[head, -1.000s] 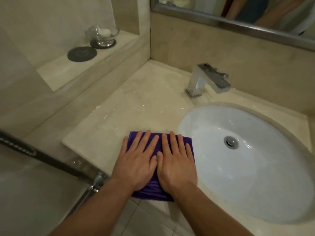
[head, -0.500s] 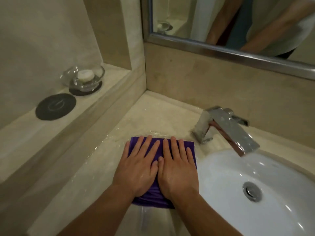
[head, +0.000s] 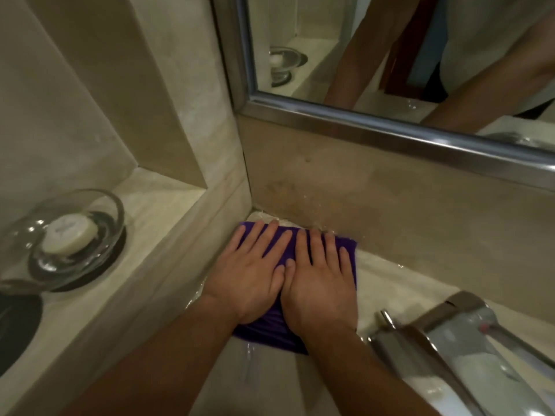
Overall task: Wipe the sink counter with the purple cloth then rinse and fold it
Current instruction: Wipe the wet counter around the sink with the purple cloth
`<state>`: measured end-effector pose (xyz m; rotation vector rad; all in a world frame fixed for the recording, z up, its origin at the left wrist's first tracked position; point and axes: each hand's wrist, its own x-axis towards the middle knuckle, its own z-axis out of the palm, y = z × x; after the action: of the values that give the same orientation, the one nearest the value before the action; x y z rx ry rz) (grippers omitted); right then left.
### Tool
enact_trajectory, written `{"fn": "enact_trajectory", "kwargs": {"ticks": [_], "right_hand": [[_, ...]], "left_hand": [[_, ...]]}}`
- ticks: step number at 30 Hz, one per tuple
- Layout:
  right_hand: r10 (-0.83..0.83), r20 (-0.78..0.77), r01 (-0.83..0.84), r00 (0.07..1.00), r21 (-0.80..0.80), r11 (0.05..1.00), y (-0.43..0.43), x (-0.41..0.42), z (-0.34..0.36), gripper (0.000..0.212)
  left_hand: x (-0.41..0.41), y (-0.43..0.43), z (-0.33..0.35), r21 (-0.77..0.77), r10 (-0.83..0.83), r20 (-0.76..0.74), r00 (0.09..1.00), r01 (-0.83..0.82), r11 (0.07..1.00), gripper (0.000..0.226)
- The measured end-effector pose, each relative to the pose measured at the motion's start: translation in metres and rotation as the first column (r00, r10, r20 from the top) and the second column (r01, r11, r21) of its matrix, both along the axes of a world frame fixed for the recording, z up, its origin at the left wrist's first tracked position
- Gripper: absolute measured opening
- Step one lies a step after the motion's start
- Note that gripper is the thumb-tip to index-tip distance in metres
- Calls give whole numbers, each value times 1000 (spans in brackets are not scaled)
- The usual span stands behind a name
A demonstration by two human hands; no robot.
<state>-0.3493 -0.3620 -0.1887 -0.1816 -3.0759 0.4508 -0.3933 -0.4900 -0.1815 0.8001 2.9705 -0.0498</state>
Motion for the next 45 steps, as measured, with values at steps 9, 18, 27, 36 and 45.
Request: {"fn": "enact_trajectory", "kwargs": {"ticks": [9,18,27,36,45], "right_hand": [[-124,-192,126,974,-2,992,1,-13,3,45],[-52,-52,54,997,50,997,-6,8,0,56],[-96,-28,98,995,70,993,-31,80,0,53],[-63,-16,64,998,47,997,-53,148,2,55],[-61,-78,64,995,35,997,-32,144,-9,56]], "left_hand": [[-28,7,8,-78,-60,-147,987,49,996,60],[-3,0,-5,85,46,95,994,-54,995,55],[72,-25,0,78,42,134,990,-52,996,67],[139,-43,11,136,97,199,975,-125,983,71],[143,-27,-6,164,174,118,978,-192,968,53]]}}
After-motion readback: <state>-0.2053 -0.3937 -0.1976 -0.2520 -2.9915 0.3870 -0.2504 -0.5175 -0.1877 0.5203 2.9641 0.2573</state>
